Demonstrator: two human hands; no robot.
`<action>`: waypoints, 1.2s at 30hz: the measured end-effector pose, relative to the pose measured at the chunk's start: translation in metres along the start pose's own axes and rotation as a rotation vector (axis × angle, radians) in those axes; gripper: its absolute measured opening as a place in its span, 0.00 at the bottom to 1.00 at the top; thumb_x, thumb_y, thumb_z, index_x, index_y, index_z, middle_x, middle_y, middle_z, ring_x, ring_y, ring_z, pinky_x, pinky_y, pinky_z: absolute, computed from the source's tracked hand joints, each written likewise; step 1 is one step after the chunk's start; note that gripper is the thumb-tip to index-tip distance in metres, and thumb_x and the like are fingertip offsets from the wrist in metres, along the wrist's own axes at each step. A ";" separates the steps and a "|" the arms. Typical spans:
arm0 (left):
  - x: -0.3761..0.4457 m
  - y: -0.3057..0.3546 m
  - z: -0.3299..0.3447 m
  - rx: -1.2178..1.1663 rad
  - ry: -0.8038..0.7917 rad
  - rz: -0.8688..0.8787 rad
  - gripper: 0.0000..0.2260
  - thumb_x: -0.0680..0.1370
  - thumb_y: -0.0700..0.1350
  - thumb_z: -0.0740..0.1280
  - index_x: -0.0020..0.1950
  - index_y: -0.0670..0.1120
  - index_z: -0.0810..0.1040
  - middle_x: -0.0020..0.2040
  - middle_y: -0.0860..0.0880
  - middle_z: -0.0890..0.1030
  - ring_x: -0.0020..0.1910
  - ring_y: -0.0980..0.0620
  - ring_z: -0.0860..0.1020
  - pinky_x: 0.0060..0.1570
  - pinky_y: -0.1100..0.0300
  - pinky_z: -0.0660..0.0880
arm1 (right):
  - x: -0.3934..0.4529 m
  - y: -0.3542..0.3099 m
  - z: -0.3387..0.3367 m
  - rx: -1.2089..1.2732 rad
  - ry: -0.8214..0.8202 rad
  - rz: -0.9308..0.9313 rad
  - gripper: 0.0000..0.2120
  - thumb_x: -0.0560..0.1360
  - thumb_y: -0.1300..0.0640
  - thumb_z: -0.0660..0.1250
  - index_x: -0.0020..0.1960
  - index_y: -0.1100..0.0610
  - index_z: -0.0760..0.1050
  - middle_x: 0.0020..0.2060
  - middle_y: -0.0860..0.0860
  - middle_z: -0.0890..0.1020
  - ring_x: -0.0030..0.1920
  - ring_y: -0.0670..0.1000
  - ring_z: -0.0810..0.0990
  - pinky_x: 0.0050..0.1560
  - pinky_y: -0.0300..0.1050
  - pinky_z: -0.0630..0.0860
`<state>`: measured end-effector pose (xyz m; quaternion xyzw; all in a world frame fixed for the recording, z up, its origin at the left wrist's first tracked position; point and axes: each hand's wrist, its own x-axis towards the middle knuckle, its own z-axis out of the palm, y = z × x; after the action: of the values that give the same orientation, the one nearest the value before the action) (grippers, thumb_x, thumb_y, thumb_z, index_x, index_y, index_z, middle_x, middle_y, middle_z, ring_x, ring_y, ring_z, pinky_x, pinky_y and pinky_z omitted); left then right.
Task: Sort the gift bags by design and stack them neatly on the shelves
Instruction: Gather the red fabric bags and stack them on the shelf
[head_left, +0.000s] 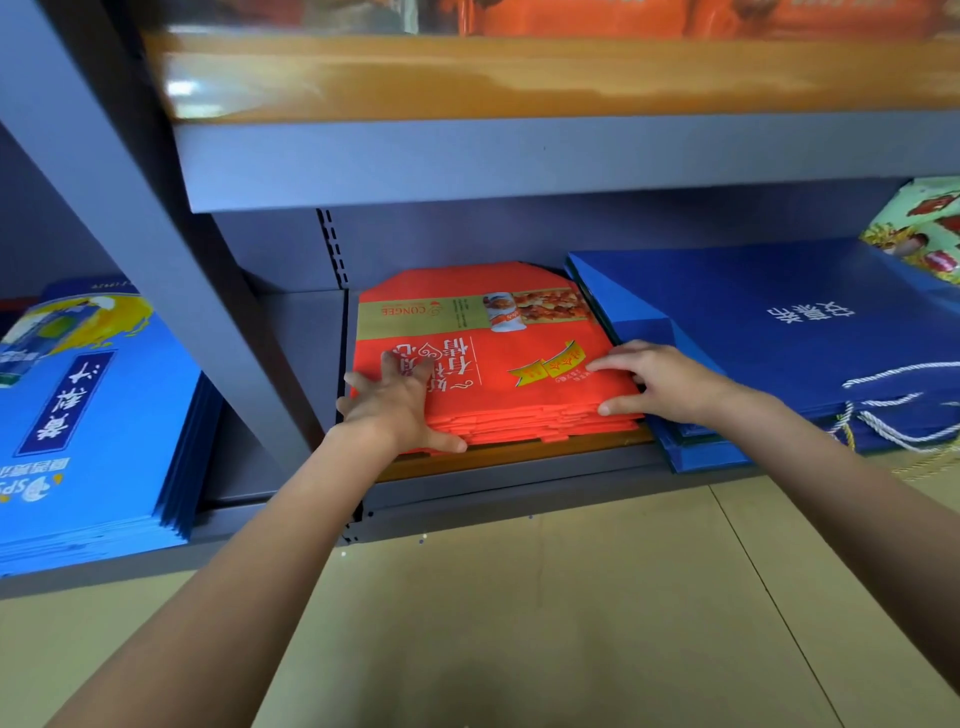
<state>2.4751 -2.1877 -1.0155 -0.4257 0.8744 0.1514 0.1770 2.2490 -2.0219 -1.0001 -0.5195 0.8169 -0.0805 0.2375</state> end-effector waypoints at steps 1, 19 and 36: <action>-0.001 -0.001 0.000 -0.003 0.014 0.008 0.50 0.63 0.66 0.72 0.76 0.57 0.46 0.77 0.44 0.47 0.71 0.32 0.52 0.65 0.35 0.62 | -0.002 0.001 0.001 0.007 0.008 -0.004 0.29 0.70 0.49 0.71 0.69 0.47 0.68 0.68 0.52 0.67 0.67 0.54 0.67 0.66 0.53 0.68; -0.001 -0.001 -0.002 -0.028 0.016 0.024 0.49 0.64 0.64 0.73 0.76 0.57 0.47 0.77 0.45 0.44 0.73 0.32 0.47 0.66 0.33 0.59 | 0.002 0.003 -0.007 0.175 -0.071 0.199 0.44 0.67 0.53 0.75 0.75 0.54 0.53 0.71 0.54 0.66 0.68 0.54 0.69 0.69 0.51 0.65; 0.023 -0.018 -0.001 -0.017 -0.120 -0.025 0.58 0.62 0.58 0.77 0.75 0.56 0.36 0.74 0.38 0.34 0.72 0.33 0.57 0.68 0.45 0.64 | 0.019 -0.020 -0.009 -0.373 -0.270 0.188 0.52 0.66 0.56 0.76 0.76 0.51 0.43 0.66 0.57 0.67 0.65 0.57 0.68 0.65 0.50 0.68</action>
<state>2.4766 -2.2146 -1.0266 -0.4281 0.8555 0.1818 0.2273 2.2544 -2.0491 -0.9910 -0.4821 0.8232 0.1644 0.2508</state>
